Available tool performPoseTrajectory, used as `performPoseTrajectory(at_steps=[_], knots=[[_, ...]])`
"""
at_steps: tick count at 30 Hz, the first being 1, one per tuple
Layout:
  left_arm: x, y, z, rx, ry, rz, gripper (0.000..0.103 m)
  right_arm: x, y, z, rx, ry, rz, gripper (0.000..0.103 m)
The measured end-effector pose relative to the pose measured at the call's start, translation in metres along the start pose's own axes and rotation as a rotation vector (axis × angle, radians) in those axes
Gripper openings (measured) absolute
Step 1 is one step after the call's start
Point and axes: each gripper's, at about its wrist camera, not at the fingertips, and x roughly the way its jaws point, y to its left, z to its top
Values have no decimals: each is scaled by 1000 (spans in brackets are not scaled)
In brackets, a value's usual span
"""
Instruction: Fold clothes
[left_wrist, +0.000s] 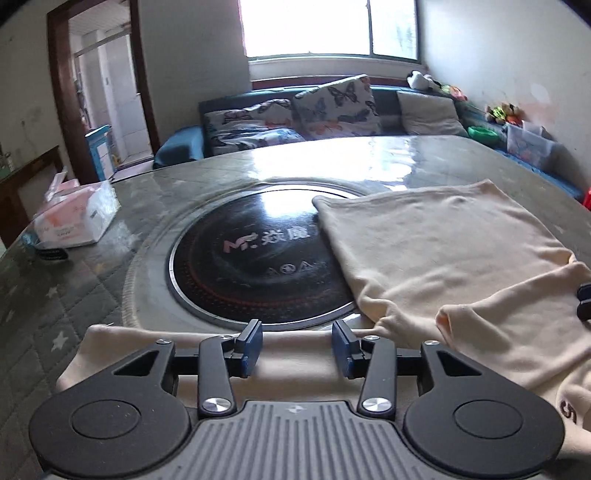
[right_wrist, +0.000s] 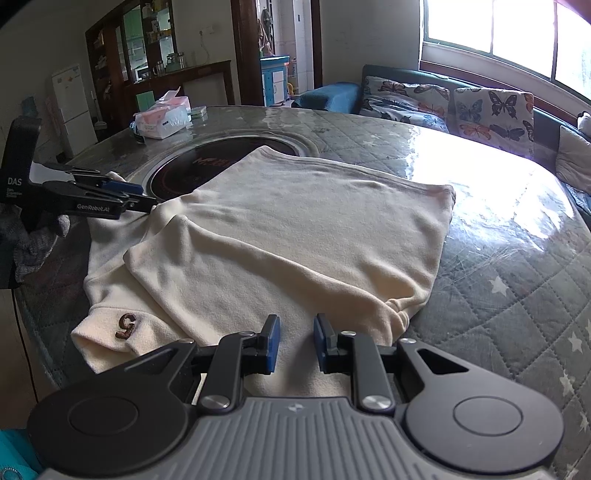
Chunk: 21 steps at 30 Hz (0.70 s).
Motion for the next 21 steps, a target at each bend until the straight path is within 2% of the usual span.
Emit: performPoseTrajectory(at_steps=[3,5,7,10,14,17,21], knots=[[-15,5,-7,-28,-15,10,56,0,0,0,3,-2,2,22],[-21,6,-15,-33,-17,27,59,1,0,-1,3,-7,6,29],[-22,8,-25,-44,-4,48,60,1,1,-1,3,-10,6,31],[-29,13,-35,-64,-14,78,68,1,1,-1,5,-13,6,32],[-41,22,-40,-102,-31,111,69,0,2,0,1,-13,3,32],[-43,27,-49,-107,-14,154,70,1,4,0,-1,-12,1,34],[-53,33,-54,-139,-17,172,70,1,5,0,-4,-10,-1,34]])
